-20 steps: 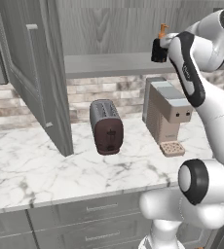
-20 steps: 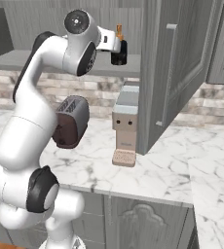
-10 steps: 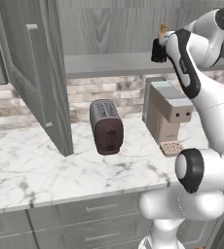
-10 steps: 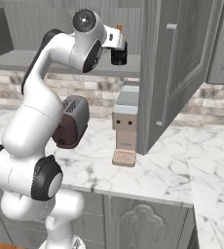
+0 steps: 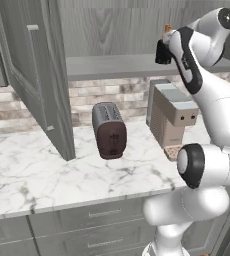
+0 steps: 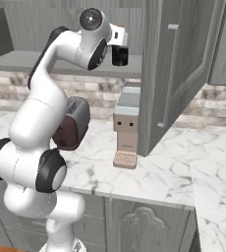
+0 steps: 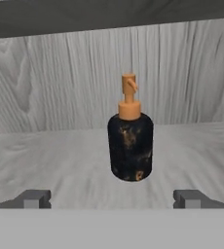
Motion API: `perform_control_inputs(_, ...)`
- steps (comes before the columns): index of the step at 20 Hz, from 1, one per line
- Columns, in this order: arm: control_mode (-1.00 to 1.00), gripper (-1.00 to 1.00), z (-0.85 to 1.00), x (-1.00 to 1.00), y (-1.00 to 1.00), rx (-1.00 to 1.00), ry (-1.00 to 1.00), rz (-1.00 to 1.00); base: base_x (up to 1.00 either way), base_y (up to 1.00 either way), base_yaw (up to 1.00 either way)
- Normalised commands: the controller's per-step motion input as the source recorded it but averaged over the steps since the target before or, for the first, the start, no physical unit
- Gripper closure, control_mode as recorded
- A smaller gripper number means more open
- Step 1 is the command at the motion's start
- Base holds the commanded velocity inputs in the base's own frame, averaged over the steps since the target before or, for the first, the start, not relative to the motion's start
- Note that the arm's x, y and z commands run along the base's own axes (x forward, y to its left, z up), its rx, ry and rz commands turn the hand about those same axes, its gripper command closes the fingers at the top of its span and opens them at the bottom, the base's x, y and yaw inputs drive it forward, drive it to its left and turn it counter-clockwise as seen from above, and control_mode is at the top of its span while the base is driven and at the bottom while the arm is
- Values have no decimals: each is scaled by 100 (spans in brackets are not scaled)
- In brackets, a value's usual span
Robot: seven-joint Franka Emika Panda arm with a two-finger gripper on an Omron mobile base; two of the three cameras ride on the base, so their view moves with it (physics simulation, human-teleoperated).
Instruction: Open the cabinet. Pick the soap dispenser and place it next to the sink. Then close the cabinet.
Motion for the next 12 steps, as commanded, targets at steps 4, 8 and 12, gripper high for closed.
perform_control_inputs(4, -100, -100, 0, 28, 0, 0, 0, 0, 0, 0, 0)
perform_control_inputs(8, -100, -100, 0, 26, 0, 0, 0, 0, 0, 0, 0)
perform_control_inputs(12, -100, -100, 0, 29, -4, 0, 0, 0, 0, 0, 0)
